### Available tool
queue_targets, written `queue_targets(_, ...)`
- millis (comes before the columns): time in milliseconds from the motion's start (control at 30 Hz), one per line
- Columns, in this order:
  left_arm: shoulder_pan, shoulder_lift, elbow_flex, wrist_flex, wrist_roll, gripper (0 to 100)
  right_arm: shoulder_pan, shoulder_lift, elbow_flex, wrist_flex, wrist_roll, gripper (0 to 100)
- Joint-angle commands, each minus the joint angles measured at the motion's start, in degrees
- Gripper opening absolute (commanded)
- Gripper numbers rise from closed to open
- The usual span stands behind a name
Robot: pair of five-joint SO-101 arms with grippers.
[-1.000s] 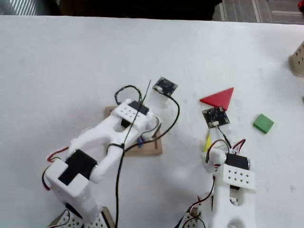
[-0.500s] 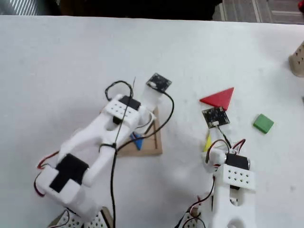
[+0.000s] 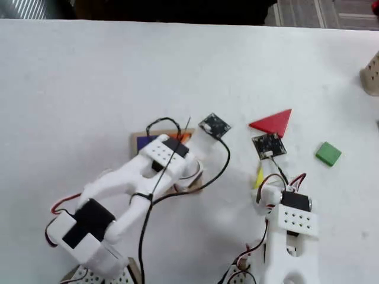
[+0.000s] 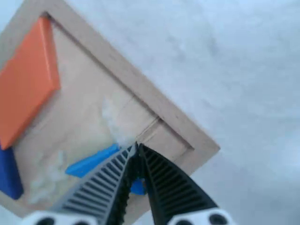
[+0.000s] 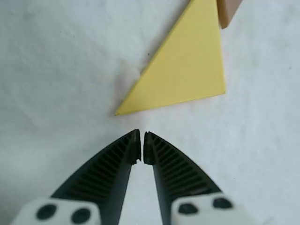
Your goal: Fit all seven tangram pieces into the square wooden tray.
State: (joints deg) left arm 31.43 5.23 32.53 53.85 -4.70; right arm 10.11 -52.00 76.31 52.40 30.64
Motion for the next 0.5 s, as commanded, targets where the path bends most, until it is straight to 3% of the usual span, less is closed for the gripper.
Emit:
queue_targets(0,-3.9,-0.4,0.4,3.3,-0.4,2,-0.7,-1.1,-0.3,-0.7,0.7,2.1)
queue_targets(167,-8.3,-0.6,2.1,3.8,-0.8,2,-0.7,-1.1,-0.3,-0.8,0.7,2.1)
queue_targets(467,-6.4,-13.7,4.0,4.4,-0.4,2,-0.7,-1.1,-0.3,-0.8,0.7,2.1)
